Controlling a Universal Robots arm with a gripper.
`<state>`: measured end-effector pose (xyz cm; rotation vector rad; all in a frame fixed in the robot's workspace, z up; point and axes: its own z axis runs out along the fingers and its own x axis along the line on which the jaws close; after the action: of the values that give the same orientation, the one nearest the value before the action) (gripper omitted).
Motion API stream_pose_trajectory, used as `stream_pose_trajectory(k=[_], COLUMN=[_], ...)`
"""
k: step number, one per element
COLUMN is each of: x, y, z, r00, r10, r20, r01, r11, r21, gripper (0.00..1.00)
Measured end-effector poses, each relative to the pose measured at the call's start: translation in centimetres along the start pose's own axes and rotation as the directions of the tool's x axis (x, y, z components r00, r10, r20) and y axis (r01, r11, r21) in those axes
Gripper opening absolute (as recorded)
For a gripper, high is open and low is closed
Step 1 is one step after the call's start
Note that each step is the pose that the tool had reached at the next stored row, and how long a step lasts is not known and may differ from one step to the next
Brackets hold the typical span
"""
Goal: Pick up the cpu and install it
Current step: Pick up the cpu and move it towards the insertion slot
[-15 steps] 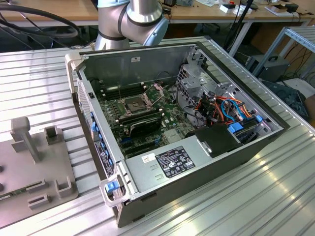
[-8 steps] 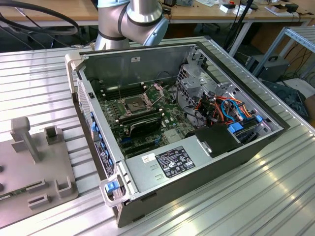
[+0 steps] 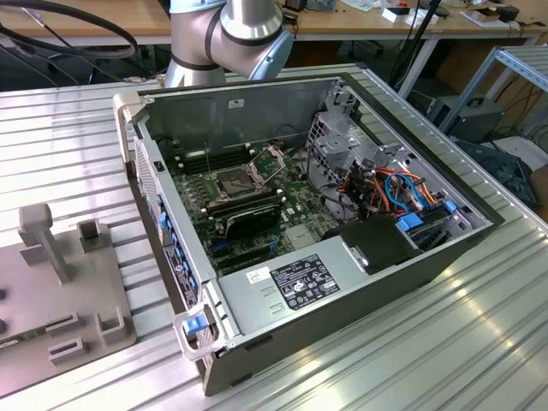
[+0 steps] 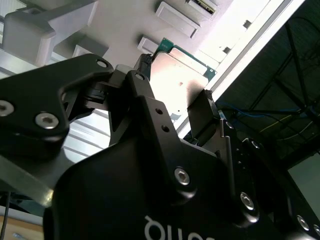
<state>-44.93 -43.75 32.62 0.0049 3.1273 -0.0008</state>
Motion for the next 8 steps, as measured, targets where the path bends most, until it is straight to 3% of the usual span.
stream_pose_trajectory(k=[8], x=[0.0], y=[0.0], z=[-0.2], r00=[1.0], r10=[0.0], r20=[0.0], r01=[0.0], r11=[1.0], r21=[0.0], gripper=[0.55])
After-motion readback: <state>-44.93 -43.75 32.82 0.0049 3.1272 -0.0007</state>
